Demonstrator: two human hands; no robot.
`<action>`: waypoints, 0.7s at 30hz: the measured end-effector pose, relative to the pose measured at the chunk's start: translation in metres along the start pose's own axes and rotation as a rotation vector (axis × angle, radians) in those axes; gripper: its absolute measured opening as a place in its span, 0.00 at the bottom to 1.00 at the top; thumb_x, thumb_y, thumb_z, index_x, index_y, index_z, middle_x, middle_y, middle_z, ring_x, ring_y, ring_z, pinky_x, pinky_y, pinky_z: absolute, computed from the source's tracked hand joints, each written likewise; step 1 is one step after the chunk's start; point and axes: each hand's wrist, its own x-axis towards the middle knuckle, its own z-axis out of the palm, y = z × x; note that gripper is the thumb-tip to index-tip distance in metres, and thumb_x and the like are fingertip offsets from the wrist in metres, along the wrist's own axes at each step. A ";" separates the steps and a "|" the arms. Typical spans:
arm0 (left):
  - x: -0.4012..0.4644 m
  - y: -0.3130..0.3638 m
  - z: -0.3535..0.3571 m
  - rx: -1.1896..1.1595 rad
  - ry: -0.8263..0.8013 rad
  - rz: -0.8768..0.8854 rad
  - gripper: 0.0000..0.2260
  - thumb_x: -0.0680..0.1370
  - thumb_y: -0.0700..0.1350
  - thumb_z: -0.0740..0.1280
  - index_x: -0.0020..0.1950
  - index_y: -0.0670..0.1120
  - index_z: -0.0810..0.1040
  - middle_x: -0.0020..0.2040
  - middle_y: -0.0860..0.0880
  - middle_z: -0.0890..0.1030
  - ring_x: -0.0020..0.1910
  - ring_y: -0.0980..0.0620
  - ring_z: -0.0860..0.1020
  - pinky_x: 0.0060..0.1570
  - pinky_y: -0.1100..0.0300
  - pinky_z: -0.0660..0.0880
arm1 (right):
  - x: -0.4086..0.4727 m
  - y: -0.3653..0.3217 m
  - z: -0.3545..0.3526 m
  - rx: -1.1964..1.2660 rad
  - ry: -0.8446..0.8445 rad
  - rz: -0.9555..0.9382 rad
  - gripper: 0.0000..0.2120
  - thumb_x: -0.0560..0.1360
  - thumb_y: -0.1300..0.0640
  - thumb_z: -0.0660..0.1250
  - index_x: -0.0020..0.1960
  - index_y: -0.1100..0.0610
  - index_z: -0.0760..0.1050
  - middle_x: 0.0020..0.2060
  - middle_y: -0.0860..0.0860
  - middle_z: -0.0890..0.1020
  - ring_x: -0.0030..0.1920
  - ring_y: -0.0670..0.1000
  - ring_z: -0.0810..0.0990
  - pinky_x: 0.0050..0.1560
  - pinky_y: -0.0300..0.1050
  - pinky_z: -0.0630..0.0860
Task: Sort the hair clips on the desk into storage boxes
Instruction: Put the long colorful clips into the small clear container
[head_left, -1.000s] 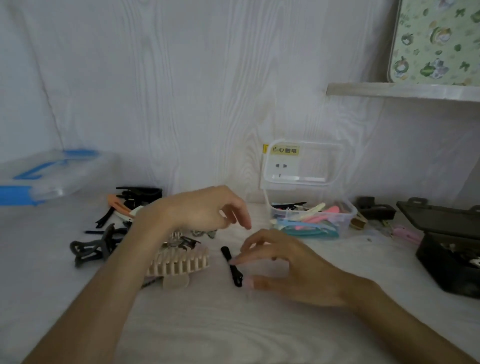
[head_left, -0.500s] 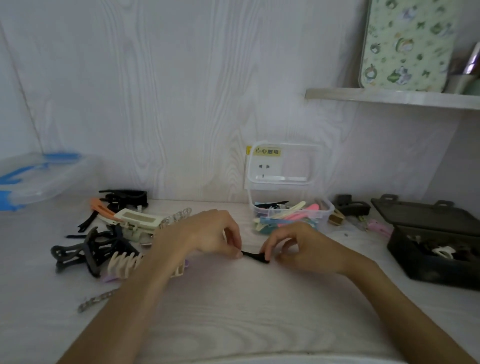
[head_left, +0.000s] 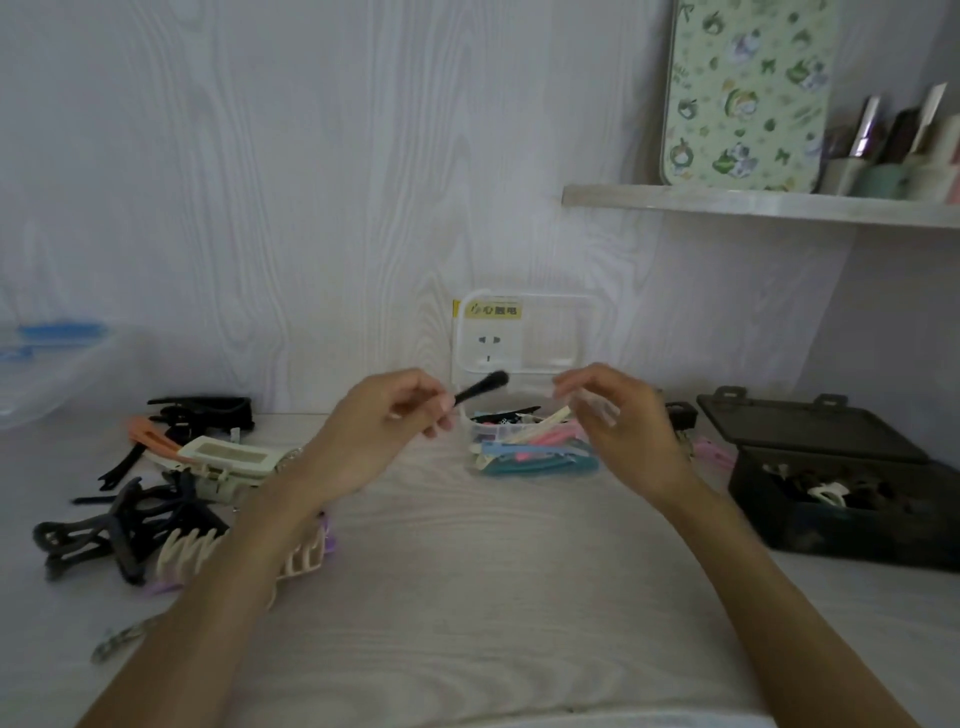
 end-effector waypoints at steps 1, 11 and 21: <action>0.006 0.003 0.006 0.028 0.090 0.036 0.04 0.77 0.46 0.65 0.44 0.49 0.79 0.40 0.55 0.83 0.39 0.61 0.80 0.43 0.66 0.75 | -0.003 0.007 0.003 -0.184 -0.058 -0.032 0.12 0.75 0.67 0.62 0.49 0.53 0.79 0.52 0.47 0.81 0.57 0.41 0.76 0.64 0.42 0.71; 0.014 0.003 -0.001 0.419 -0.033 0.011 0.16 0.78 0.50 0.63 0.66 0.54 0.73 0.68 0.55 0.73 0.67 0.55 0.68 0.66 0.59 0.64 | -0.005 0.006 0.006 -0.280 0.227 -0.007 0.12 0.75 0.64 0.64 0.56 0.53 0.76 0.50 0.44 0.76 0.52 0.44 0.71 0.51 0.33 0.66; -0.112 -0.029 -0.149 0.418 -0.117 -0.202 0.19 0.69 0.67 0.63 0.51 0.58 0.81 0.48 0.60 0.82 0.49 0.64 0.79 0.49 0.68 0.74 | -0.031 -0.092 0.083 0.100 -0.465 -0.061 0.15 0.71 0.52 0.71 0.55 0.40 0.74 0.53 0.37 0.79 0.52 0.39 0.75 0.54 0.34 0.72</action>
